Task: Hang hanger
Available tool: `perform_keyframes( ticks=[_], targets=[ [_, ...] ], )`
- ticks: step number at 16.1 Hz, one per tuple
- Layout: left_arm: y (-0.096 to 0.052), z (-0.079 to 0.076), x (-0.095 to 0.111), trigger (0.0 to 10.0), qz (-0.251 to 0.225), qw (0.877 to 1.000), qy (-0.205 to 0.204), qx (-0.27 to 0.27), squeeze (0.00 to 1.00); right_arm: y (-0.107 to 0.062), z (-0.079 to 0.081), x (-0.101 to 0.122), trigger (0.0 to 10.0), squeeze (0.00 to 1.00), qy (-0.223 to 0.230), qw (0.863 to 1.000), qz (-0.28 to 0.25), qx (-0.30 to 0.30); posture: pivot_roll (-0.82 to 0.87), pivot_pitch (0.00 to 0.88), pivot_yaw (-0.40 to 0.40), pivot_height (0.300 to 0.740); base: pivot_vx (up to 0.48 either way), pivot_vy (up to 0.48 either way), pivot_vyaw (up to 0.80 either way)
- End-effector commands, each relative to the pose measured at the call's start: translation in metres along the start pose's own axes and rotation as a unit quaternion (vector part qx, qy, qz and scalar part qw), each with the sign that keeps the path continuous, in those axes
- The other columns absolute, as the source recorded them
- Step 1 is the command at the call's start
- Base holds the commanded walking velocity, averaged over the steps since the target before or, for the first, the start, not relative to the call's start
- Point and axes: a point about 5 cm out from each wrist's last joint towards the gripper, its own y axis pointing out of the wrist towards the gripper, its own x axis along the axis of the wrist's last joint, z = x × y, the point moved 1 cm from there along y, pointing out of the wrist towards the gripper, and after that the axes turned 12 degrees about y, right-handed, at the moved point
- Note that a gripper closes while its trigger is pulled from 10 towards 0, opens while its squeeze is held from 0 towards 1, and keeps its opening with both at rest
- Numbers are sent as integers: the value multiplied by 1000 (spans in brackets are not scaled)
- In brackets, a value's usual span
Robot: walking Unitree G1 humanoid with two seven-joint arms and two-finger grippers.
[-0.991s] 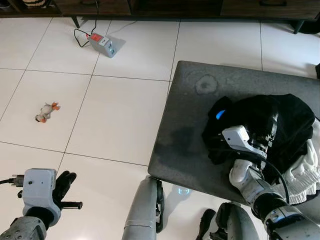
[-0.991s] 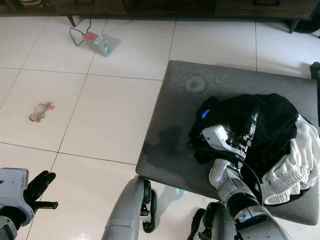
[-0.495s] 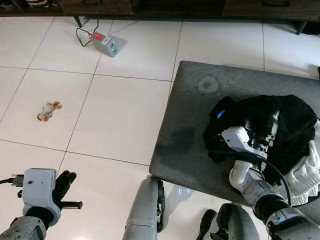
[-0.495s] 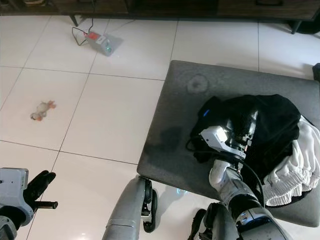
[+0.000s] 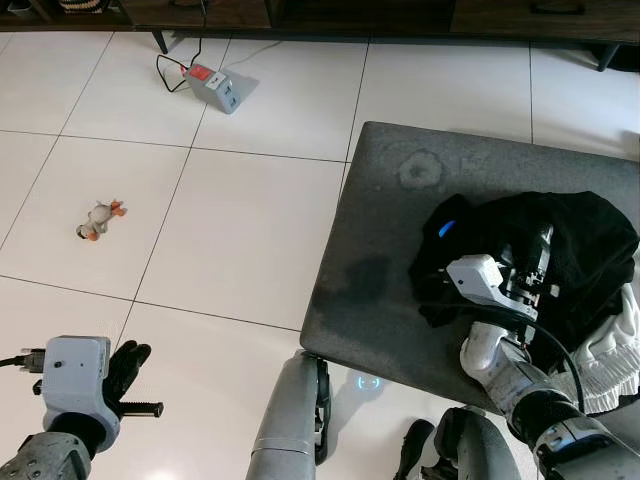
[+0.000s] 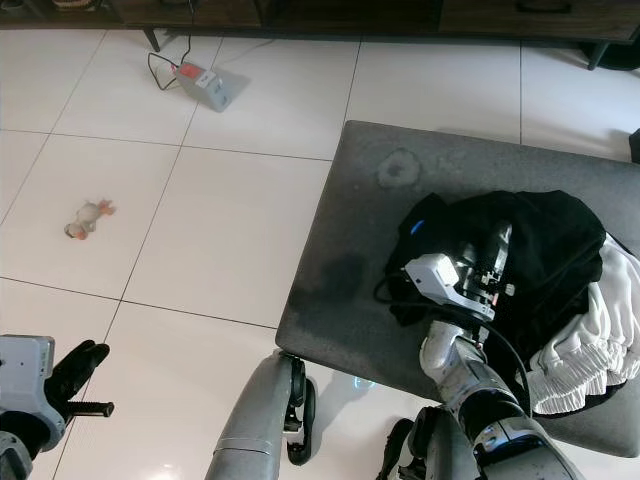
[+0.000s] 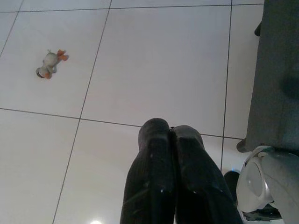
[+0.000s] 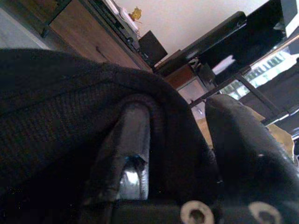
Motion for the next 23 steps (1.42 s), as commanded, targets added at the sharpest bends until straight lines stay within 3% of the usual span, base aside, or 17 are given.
perform_keyframes(
  ticks=[1, 9, 14, 16, 18, 23],
  targets=[
    [-6, 6, -6, 10000, 17, 1000, 8, 14, 0, -10, 0, -10, 0, 0, -5, 1000, 24, 7, 389, 574, 214, 617, 0, 0, 0],
    [-3, 7, -5, 10000, 11, 1000, 7, 20, 0, -6, -3, -12, 0, 0, -1, 1000, 29, 1, 380, 566, 203, 617, 0, 0, 0],
    [8, 7, -6, 10000, 2, 1000, 2, 23, 0, -6, -9, -14, 0, 0, 26, 999, 38, -14, 333, 513, 175, 617, 0, 0, 0],
    [16, 5, -6, 10000, -5, 1000, -1, 25, 0, -7, -11, -12, 0, 0, 50, 998, 36, -14, 313, 489, 160, 617, 0, 0, 0],
    [31, 4, -3, 10000, -21, 999, -12, 29, 0, -4, -21, 16, 0, 0, 128, 992, 4, -20, 255, 424, 125, 617, 0, 0, 0],
    [51, -16, -6, 10000, -40, 999, -30, 10, 0, -12, -45, 46, 0, 0, 250, 967, 41, -14, 164, 285, 75, 617, 0, 0, 0]
  ],
)
